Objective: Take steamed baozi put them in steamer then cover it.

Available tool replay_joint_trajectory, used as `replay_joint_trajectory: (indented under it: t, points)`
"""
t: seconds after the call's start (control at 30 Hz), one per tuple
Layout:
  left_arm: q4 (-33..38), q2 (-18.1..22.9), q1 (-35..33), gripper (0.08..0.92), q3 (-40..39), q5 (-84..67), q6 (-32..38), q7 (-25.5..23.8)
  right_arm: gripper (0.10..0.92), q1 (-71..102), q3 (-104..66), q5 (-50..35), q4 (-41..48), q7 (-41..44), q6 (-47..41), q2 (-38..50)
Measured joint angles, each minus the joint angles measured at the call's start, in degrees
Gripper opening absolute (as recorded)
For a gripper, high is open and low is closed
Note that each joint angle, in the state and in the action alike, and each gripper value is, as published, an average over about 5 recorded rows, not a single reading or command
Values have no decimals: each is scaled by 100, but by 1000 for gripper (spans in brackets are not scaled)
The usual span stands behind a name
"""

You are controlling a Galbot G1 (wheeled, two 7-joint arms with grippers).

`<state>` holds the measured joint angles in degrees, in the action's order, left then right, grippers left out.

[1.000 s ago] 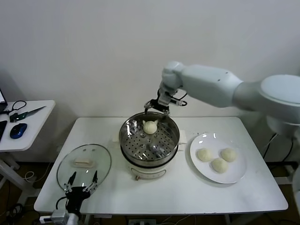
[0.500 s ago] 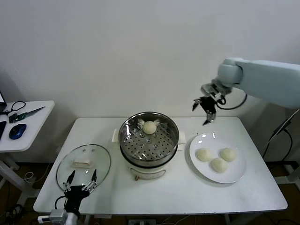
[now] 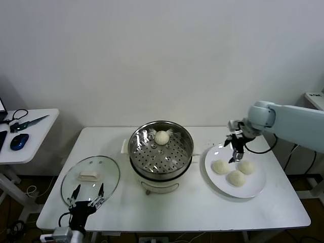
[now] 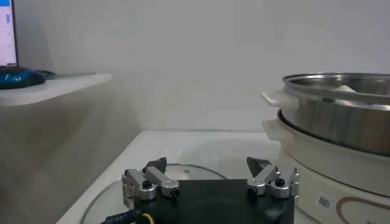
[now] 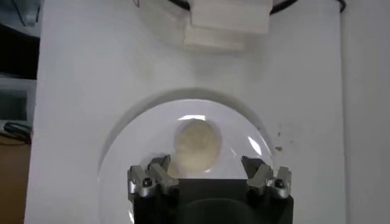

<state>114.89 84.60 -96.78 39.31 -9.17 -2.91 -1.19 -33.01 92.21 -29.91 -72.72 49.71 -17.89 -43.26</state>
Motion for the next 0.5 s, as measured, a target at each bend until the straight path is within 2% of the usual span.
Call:
replay_joint_trajectory:
  t: [0.5]
  points:
    - [-91,2,-4,823,-3,47,47,9,772,1239,-813,602,627,-290,-251,-363]
